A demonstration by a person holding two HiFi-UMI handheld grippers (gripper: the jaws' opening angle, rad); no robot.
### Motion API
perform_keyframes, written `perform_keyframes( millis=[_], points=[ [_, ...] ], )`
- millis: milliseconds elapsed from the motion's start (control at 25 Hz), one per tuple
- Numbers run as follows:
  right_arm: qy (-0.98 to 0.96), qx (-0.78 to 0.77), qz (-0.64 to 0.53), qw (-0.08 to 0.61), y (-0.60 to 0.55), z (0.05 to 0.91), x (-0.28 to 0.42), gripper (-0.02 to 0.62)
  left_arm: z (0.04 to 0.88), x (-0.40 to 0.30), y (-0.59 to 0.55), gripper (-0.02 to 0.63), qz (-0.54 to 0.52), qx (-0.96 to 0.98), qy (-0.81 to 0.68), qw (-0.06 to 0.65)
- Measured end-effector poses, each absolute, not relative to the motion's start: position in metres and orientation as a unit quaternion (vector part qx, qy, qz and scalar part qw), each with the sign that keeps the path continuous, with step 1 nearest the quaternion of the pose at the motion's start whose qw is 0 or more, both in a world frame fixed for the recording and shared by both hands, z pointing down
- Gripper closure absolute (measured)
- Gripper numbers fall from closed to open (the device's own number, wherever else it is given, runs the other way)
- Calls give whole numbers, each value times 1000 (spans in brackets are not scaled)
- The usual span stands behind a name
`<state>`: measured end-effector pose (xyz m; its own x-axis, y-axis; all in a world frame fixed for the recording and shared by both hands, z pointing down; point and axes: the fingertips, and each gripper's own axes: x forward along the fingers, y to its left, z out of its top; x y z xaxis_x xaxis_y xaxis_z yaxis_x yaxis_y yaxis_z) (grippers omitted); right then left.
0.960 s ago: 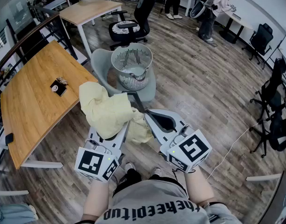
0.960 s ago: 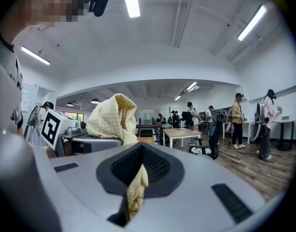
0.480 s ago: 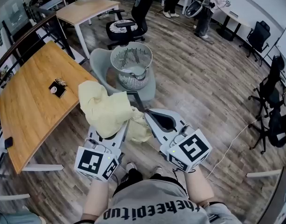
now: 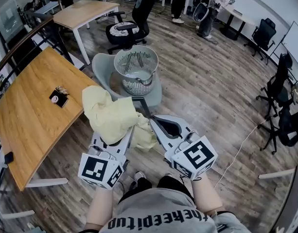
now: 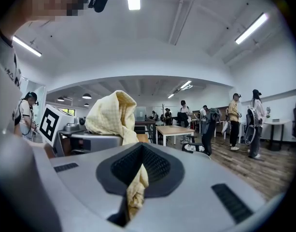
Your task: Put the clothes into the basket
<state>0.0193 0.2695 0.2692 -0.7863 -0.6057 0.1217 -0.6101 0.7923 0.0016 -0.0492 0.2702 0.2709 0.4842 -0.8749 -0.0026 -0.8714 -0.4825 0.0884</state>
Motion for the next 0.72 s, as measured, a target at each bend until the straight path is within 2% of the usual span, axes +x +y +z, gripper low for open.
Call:
perform_keyframes(
  millis=[720],
  points=[
    [-932,357,31,63,239,275,20,588,282,-57,236,445,-26,871,-488,52]
  ],
)
